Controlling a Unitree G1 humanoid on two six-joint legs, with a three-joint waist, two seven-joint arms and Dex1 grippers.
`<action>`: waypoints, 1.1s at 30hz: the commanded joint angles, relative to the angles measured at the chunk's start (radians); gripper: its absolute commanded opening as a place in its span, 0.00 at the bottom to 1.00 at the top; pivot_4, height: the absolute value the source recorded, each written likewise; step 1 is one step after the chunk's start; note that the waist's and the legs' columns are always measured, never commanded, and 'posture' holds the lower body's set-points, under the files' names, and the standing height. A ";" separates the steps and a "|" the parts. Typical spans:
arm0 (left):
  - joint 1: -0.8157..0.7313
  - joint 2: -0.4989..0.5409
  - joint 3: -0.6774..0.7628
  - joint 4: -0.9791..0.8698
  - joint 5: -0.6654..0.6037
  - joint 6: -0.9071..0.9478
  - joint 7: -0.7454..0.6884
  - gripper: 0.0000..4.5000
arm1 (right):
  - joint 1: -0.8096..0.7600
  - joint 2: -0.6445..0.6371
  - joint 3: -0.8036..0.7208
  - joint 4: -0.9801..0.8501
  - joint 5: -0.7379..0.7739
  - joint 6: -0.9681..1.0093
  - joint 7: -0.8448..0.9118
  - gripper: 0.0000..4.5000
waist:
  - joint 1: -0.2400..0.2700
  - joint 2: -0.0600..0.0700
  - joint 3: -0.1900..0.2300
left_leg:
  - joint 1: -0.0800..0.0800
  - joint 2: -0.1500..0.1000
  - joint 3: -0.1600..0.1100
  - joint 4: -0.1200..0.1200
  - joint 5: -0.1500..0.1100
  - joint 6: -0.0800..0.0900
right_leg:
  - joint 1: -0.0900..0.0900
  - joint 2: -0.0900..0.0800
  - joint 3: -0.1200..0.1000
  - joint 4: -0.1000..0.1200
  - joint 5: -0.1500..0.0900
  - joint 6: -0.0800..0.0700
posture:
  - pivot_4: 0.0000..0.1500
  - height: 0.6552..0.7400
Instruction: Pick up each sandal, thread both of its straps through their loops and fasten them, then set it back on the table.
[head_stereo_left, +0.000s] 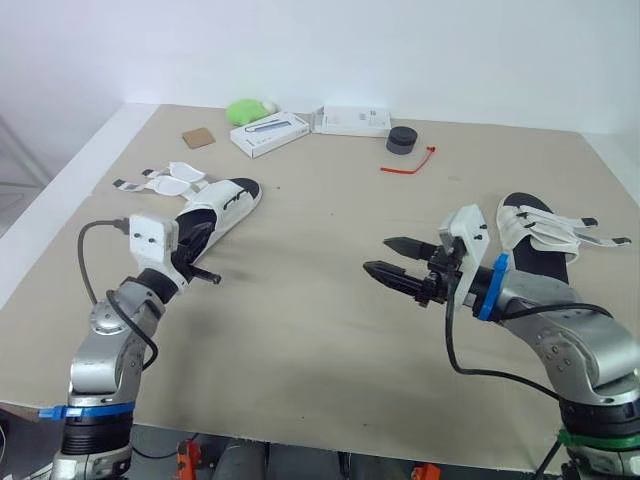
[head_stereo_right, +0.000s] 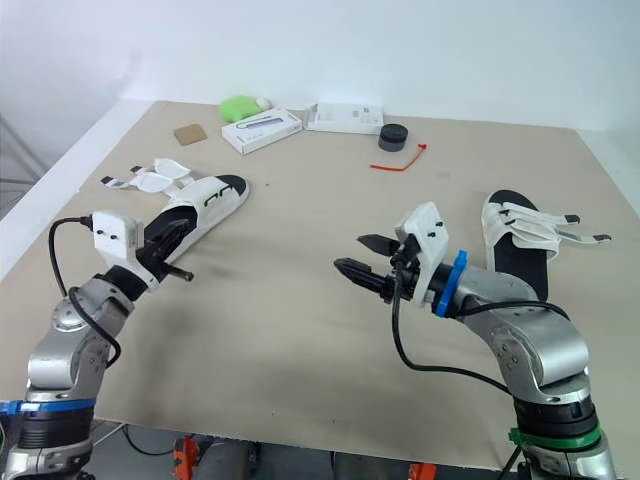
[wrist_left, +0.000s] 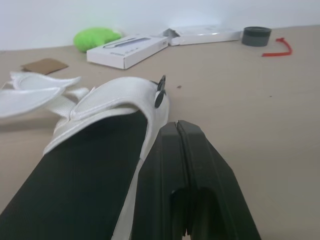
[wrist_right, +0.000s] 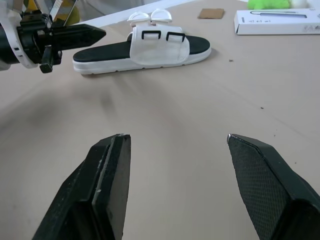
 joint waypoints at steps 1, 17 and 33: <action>-0.057 0.008 0.019 0.039 0.015 0.020 0.036 0.06 | -0.012 0.013 0.003 -0.009 -0.015 -0.031 -0.007 0.75 | -0.002 0.000 0.000 | 0.000 0.000 0.000 0.000 0.000 0.000 | 0.000 0.000 0.000 0.000 0.000 0.000 | 1.00 1.00; -0.207 0.028 -0.060 0.261 0.113 0.087 0.050 1.00 | 0.009 0.040 -0.013 -0.025 -0.041 -0.043 -0.045 0.76 | -0.005 0.000 0.000 | 0.000 0.000 0.000 0.000 0.000 0.000 | 0.000 0.000 0.000 0.000 0.001 0.000 | 1.00 1.00; -0.493 -0.032 -0.137 0.761 0.214 -0.057 -0.020 1.00 | 0.002 0.051 0.000 -0.017 -0.064 -0.049 -0.078 0.76 | -0.006 0.000 0.000 | 0.001 -0.001 0.000 0.000 0.002 -0.001 | 0.000 0.000 0.000 0.001 0.002 0.002 | 1.00 1.00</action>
